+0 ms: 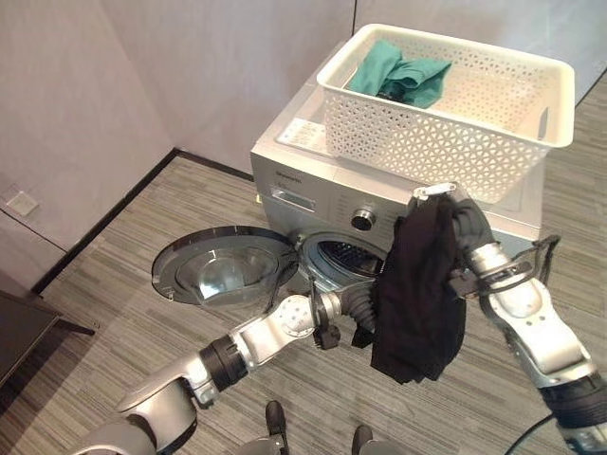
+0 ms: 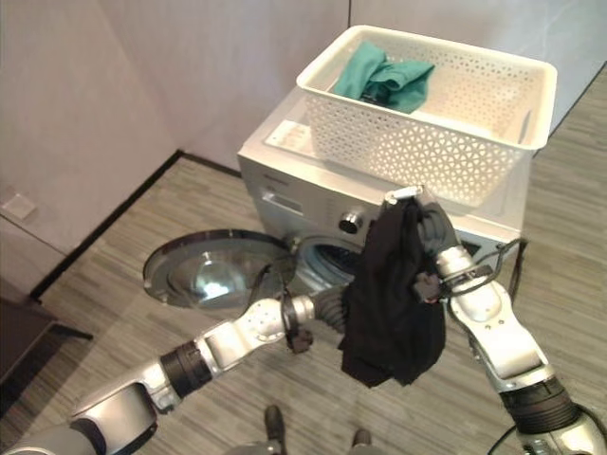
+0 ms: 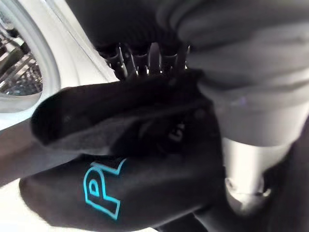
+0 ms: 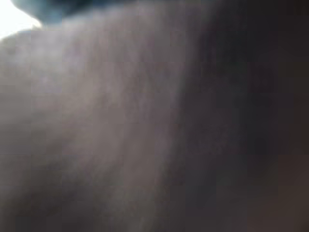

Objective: Grab the laundry basket,head to the washer,open it,put in the laundry and shut it.

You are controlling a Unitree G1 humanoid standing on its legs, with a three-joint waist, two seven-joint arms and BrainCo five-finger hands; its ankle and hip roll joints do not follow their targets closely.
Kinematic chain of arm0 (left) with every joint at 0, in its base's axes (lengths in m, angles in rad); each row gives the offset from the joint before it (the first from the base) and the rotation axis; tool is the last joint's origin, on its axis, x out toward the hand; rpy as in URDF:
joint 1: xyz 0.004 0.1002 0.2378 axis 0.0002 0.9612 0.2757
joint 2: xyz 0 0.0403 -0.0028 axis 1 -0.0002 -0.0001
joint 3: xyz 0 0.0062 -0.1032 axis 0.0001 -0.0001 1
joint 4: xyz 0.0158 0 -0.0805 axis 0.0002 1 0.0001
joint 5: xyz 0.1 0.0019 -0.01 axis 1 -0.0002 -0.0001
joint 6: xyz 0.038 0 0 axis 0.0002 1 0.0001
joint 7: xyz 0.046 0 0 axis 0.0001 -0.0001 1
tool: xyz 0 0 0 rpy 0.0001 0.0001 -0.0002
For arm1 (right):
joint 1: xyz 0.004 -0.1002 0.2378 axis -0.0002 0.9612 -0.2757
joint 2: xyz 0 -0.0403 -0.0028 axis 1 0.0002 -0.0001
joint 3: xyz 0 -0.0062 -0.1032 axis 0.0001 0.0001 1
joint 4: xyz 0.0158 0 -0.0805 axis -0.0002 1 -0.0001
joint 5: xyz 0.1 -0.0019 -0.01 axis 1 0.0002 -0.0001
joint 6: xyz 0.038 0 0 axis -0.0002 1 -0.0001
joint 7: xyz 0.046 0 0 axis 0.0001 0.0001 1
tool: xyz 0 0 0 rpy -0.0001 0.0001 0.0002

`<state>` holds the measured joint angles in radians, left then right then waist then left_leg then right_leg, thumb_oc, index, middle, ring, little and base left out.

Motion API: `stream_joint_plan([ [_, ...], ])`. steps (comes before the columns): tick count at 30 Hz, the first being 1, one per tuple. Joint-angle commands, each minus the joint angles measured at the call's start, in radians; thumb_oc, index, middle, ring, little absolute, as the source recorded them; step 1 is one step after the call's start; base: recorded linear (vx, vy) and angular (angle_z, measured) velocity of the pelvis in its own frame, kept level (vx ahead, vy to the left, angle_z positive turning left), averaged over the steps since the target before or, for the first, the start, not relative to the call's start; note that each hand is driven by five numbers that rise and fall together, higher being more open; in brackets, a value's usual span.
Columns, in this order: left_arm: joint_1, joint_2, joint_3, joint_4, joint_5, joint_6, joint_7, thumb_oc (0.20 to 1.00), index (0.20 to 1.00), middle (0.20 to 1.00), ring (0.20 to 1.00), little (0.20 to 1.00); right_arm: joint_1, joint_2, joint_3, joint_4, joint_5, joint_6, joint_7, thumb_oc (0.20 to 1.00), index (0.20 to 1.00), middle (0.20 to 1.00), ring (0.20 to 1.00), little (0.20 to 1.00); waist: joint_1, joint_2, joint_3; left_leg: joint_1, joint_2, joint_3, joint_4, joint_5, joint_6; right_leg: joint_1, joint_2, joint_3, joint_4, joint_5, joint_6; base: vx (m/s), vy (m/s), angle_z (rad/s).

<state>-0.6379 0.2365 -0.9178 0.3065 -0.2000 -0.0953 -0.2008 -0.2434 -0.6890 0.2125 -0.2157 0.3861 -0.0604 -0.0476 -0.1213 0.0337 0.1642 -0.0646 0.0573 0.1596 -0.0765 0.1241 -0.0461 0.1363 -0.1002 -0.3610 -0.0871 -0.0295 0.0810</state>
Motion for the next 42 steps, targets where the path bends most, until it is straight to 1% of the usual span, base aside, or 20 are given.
stream_joint_plan([
  [1,-0.072,-0.088,-0.015,0.11,-0.074,-0.03,0.027,1.0,1.0,1.0,1.0,1.0,-0.063,0.053,0.038,-0.027,0.08,-0.034,-0.004,0.2,0.2,0.2,0.2,0.2,-0.004,-0.058,-0.086,-0.038,0.029,0.098,-0.009,-0.038,-0.008,0.033,0.017,0.072,0.082,-0.153,-0.004,0.03,0.017,-0.12],
  [9,-0.053,-0.132,0.004,0.147,-0.087,-0.022,0.056,1.0,1.0,1.0,1.0,1.0,-0.063,0.117,0.084,-0.03,0.129,-0.033,0.0,0.2,0.2,0.2,0.2,0.2,-0.002,-0.079,-0.091,-0.032,0.034,0.119,-0.011,-0.046,-0.005,0.032,0.015,0.073,0.072,-0.14,0.005,0.02,0.01,-0.07],
  [15,-0.016,-0.154,0.028,0.155,-0.095,-0.03,0.092,1.0,1.0,1.0,1.0,1.0,-0.037,0.141,0.08,-0.034,0.126,-0.033,-0.012,0.2,0.2,0.2,0.2,0.2,0.004,-0.088,-0.087,-0.038,0.034,0.124,-0.011,-0.049,-0.004,0.029,0.013,0.07,0.062,-0.132,0.008,0.01,0.016,-0.07],
  [16,-0.015,-0.154,0.028,0.156,-0.095,-0.03,0.092,0.84,0.84,0.84,0.84,0.84,-0.037,0.141,0.08,-0.034,0.126,-0.033,-0.012,0.2,0.2,0.2,0.2,0.2,0.004,-0.088,-0.087,-0.038,0.034,0.124,-0.011,-0.049,-0.004,0.029,0.013,0.07,0.062,-0.132,0.008,0.0,0.018,-0.04],
  [17,-0.007,-0.158,0.029,0.16,-0.098,-0.03,0.095,0.514,0.514,0.514,0.514,0.514,-0.032,0.143,0.077,-0.035,0.128,-0.034,-0.013,0.2,0.2,0.2,0.2,0.2,0.005,-0.089,-0.085,-0.039,0.033,0.124,-0.011,-0.049,-0.003,0.03,0.013,0.069,0.06,-0.131,0.008,0.0,0.0,0.0],
  [18,0.012,-0.161,0.036,0.165,-0.098,-0.03,0.106,0.238,0.238,0.238,0.238,0.238,-0.02,0.148,0.071,-0.036,0.127,-0.034,-0.017,0.2,0.2,0.2,0.2,0.2,0.008,-0.091,-0.082,-0.041,0.032,0.126,-0.011,-0.05,-0.003,0.03,0.012,0.068,0.053,-0.129,0.009,0.0,0.0,0.0],
  [19,0.017,-0.163,0.044,0.168,-0.097,-0.031,0.118,0.2,0.2,0.2,0.2,0.2,-0.013,0.151,0.067,-0.036,0.127,-0.036,-0.021,0.2,0.2,0.2,0.2,0.2,0.011,-0.093,-0.082,-0.043,0.032,0.125,-0.011,-0.05,-0.003,0.03,0.012,0.067,0.05,-0.128,0.009,0.0,0.0,0.0],
  [23,0.052,-0.173,0.074,0.172,-0.114,-0.037,0.161,0.2,0.2,0.2,0.2,0.2,0.01,0.161,0.057,-0.04,0.129,-0.042,-0.033,0.2,0.2,0.2,0.2,0.2,0.022,-0.101,-0.078,-0.052,0.032,0.123,-0.011,-0.048,-0.003,0.026,0.013,0.062,0.048,-0.127,0.008,-0.01,-0.004,0.0],
  [24,0.063,-0.174,0.095,0.168,-0.113,-0.046,0.201,0.2,0.2,0.2,0.2,0.2,0.015,0.172,0.059,-0.04,0.132,-0.049,-0.044,0.2,0.2,0.2,0.2,0.2,0.028,-0.106,-0.073,-0.057,0.036,0.13,-0.011,-0.047,-0.001,0.018,0.015,0.057,0.061,-0.13,0.008,0.0,0.0,0.0],
  [26,0.07,-0.172,0.105,0.165,-0.107,-0.05,0.216,0.2,0.2,0.2,0.2,0.2,0.025,0.176,0.058,-0.039,0.135,-0.05,-0.047,0.2,0.2,0.2,0.2,0.2,0.03,-0.108,-0.072,-0.059,0.038,0.134,-0.011,-0.046,-0.001,0.012,0.016,0.058,0.071,-0.133,0.006,-0.02,-0.003,-0.03],
  [29,0.083,-0.163,0.158,0.166,-0.094,-0.075,0.314,0.2,0.2,0.2,0.2,0.2,0.055,0.186,0.07,-0.033,0.159,-0.073,-0.064,0.2,0.2,0.2,0.2,0.2,0.035,-0.122,-0.061,-0.059,0.051,0.143,-0.011,-0.037,-0.005,-0.005,0.022,0.05,0.095,-0.138,0.001,-0.03,-0.021,-0.04],
  [31,0.085,-0.158,0.169,0.168,-0.091,-0.08,0.334,0.2,0.2,0.2,0.2,0.2,0.06,0.184,0.074,-0.032,0.166,-0.076,-0.063,0.2,0.2,0.2,0.2,0.2,0.034,-0.125,-0.058,-0.06,0.053,0.146,-0.011,-0.035,-0.007,-0.009,0.023,0.049,0.1,-0.139,0.001,-0.03,-0.011,-0.04],
  [32,0.094,-0.137,0.198,0.158,-0.071,-0.089,0.365,0.2,0.2,0.2,0.2,0.2,0.078,0.174,0.081,-0.029,0.177,-0.084,-0.053,0.2,0.2,0.2,0.2,0.2,0.031,-0.127,-0.052,-0.059,0.058,0.152,-0.011,-0.033,-0.008,-0.015,0.024,0.052,0.11,-0.142,0.0,0.0,0.0,0.0],
  [35,0.105,-0.121,0.227,0.154,-0.059,-0.102,0.39,0.2,0.2,0.2,0.2,0.2,0.112,0.148,0.073,-0.031,0.181,-0.087,-0.043,0.2,0.2,0.2,0.2,0.2,0.028,-0.128,-0.049,-0.057,0.061,0.156,-0.011,-0.031,-0.009,-0.015,0.025,0.052,0.118,-0.146,-0.002,0.0,0.001,-0.05],
  [36,0.124,-0.106,0.254,0.154,-0.057,-0.111,0.404,0.2,0.2,0.2,0.2,0.2,0.158,0.11,0.051,-0.036,0.183,-0.091,-0.028,0.2,0.2,0.2,0.2,0.2,0.022,-0.128,-0.047,-0.054,0.06,0.156,-0.011,-0.031,-0.011,-0.015,0.024,0.051,0.12,-0.148,-0.002,0.06,-0.001,-0.08],
  [38,0.137,-0.1,0.261,0.15,-0.052,-0.114,0.407,0.2,0.2,0.2,0.2,0.2,0.176,0.09,0.041,-0.041,0.183,-0.091,-0.02,0.2,0.2,0.2,0.2,0.2,0.018,-0.132,-0.05,-0.043,0.053,0.146,-0.011,-0.049,-0.02,-0.004,0.019,0.059,0.12,-0.162,0.002,0.06,-0.003,0.0],
  [39,0.16,-0.088,0.276,0.146,-0.042,-0.12,0.413,0.2,0.2,0.2,0.2,0.2,0.212,0.058,0.02,-0.051,0.175,-0.092,-0.006,0.263,0.263,0.263,0.263,0.263,0.014,-0.13,-0.049,-0.044,0.051,0.145,-0.011,-0.05,-0.02,-0.001,0.018,0.057,0.119,-0.163,0.002,0.0,0.0,0.0],
  [40,0.188,-0.077,0.286,0.144,-0.052,-0.125,0.405,0.2,0.2,0.2,0.2,0.2,0.237,0.028,-0.002,-0.056,0.164,-0.09,0.007,0.501,0.501,0.501,0.501,0.501,0.011,-0.126,-0.051,-0.044,0.049,0.145,-0.011,-0.051,-0.02,-0.002,0.017,0.054,0.123,-0.165,0.004,0.0,0.0,0.0],
  [41,0.188,-0.078,0.286,0.144,-0.052,-0.125,0.405,0.2,0.2,0.2,0.2,0.2,0.238,0.027,-0.003,-0.057,0.164,-0.09,0.008,0.821,0.821,0.821,0.821,0.821,0.011,-0.126,-0.051,-0.044,0.049,0.145,-0.011,-0.051,-0.02,-0.003,0.017,0.054,0.123,-0.165,0.004,0.0,0.0,0.0],
  [42,0.21,-0.068,0.295,0.134,-0.066,-0.129,0.396,0.2,0.2,0.2,0.2,0.2,0.249,0.011,-0.015,-0.057,0.159,-0.089,0.016,1.0,1.0,1.0,1.0,1.0,0.011,-0.125,-0.052,-0.044,0.048,0.145,-0.011,-0.052,-0.02,-0.003,0.015,0.054,0.125,-0.166,0.005,0.0,0.0,0.0],
])
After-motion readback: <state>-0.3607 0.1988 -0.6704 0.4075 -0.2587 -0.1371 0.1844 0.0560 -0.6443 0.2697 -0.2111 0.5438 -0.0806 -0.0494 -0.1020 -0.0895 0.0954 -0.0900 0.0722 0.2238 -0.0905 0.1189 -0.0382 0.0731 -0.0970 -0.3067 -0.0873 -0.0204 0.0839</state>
